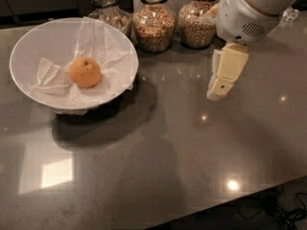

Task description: Pick orange from white bowl

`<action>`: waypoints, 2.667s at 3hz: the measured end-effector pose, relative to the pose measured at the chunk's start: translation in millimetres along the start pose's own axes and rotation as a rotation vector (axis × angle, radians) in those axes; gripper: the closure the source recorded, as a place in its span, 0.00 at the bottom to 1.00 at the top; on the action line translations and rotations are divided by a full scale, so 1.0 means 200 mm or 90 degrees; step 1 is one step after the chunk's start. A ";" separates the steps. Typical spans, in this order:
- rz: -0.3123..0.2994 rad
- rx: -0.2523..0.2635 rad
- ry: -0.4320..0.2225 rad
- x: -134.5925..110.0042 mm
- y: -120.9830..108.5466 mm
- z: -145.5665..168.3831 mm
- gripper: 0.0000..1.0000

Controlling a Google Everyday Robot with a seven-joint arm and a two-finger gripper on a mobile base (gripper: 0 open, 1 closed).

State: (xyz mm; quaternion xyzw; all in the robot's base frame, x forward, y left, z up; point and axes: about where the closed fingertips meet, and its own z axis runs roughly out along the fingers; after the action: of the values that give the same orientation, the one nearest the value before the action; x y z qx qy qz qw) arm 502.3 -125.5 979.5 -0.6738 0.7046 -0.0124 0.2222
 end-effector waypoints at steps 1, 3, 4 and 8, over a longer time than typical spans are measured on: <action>-0.042 -0.005 -0.033 -0.19 -0.05 -0.01 0.00; -0.090 -0.012 -0.071 -0.38 -0.05 -0.05 0.00; -0.113 -0.010 -0.126 -0.53 -0.04 0.02 0.00; -0.181 -0.027 -0.249 -1.00 -0.10 0.37 0.00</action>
Offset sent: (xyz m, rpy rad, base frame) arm 0.0043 0.1082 0.0485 0.0939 -0.0299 0.2714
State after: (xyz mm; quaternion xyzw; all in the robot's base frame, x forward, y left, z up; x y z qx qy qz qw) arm 543.6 83.8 978.4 -0.7604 0.5461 0.1024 0.3363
